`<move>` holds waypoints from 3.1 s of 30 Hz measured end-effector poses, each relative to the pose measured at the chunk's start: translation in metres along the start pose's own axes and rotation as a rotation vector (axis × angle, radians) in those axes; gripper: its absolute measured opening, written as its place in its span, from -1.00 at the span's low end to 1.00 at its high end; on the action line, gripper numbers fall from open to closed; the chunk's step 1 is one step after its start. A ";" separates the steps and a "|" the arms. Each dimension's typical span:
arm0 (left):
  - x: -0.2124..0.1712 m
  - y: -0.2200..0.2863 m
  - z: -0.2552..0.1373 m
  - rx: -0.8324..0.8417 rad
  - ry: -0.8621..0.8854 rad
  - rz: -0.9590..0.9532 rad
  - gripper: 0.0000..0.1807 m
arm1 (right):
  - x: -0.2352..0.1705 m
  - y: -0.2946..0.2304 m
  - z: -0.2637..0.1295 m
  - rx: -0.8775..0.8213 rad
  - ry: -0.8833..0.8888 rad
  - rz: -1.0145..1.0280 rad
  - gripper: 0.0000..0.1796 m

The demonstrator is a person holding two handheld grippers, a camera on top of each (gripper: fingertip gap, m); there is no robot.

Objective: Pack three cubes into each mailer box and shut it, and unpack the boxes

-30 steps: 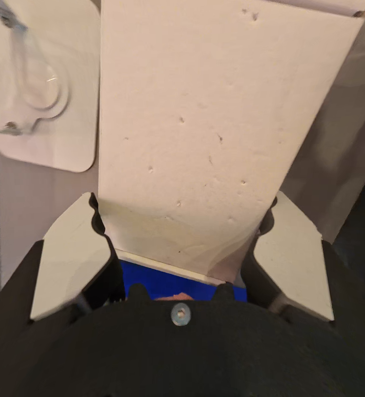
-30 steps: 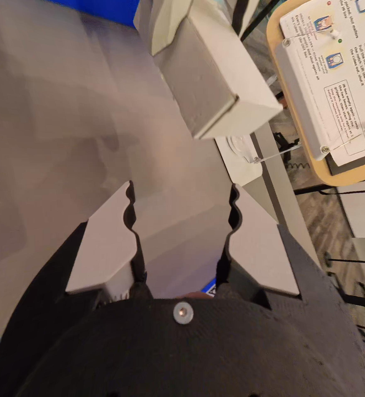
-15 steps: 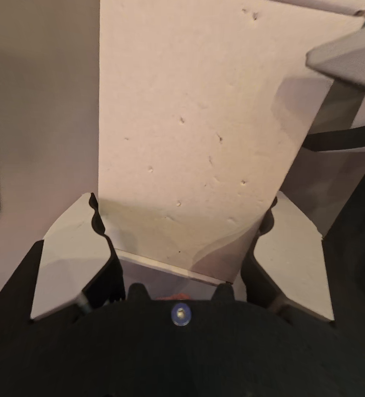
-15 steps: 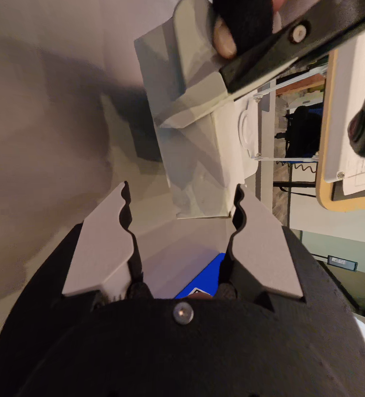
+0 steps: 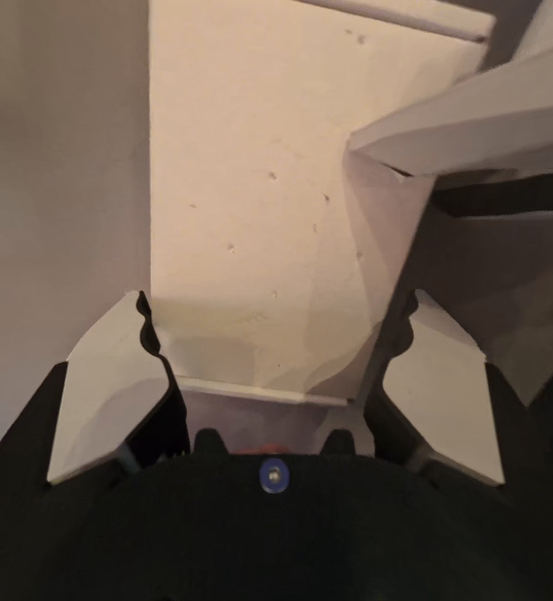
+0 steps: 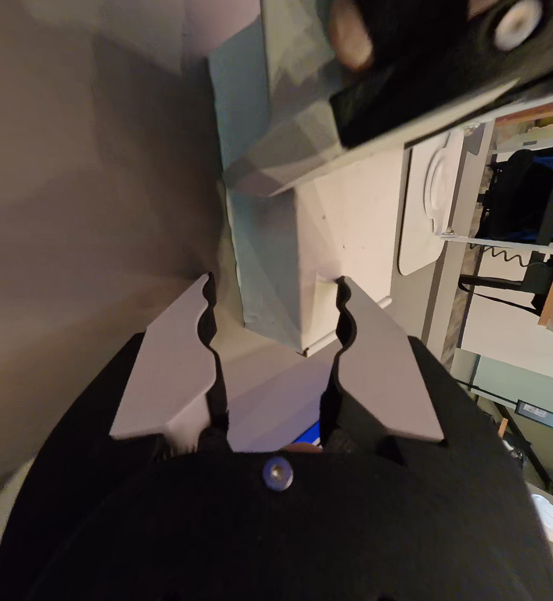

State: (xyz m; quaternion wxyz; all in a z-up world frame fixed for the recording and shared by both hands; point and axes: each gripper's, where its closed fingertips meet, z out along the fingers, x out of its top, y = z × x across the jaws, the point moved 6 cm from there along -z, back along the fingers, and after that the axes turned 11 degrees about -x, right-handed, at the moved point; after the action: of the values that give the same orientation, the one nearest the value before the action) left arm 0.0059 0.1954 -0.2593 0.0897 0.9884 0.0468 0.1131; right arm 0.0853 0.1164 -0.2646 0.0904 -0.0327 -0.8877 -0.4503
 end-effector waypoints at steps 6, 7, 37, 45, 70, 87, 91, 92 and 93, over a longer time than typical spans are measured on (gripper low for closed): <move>-0.028 0.008 -0.014 0.045 -0.030 -0.007 0.59 | -0.004 0.008 -0.003 -0.025 0.004 0.041 -0.43; -0.032 0.012 -0.014 0.042 -0.018 -0.016 0.62 | -0.004 0.008 -0.003 -0.020 0.004 0.041 -0.42; -0.020 0.026 0.024 0.160 0.515 0.057 0.63 | -0.026 0.009 -0.010 0.016 0.007 0.060 -0.39; -0.017 0.020 0.020 0.079 0.596 0.003 0.58 | -0.023 0.008 -0.010 0.021 0.019 0.062 -0.21; -0.018 0.022 0.003 -0.288 0.590 -0.124 0.55 | -0.016 0.024 -0.022 0.074 0.029 0.009 -0.26; -0.025 0.030 0.012 -0.215 0.497 -0.001 0.57 | -0.023 0.041 -0.022 0.285 0.070 0.037 -0.22; -0.025 0.031 0.014 -0.207 0.489 0.006 0.58 | -0.023 0.043 -0.022 0.324 0.068 0.035 -0.21; -0.026 0.030 0.014 -0.189 0.474 0.014 0.58 | -0.023 0.044 -0.022 0.335 0.071 0.043 -0.21; -0.031 0.025 0.018 -0.099 0.416 0.024 0.18 | -0.020 0.047 -0.026 0.367 0.097 0.073 -0.25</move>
State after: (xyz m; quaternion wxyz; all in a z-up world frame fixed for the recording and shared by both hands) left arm -0.0179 0.1650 -0.2783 0.1255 0.9386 0.0470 0.3179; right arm 0.1150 0.1240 -0.2161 0.1537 -0.0260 -0.9478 -0.2781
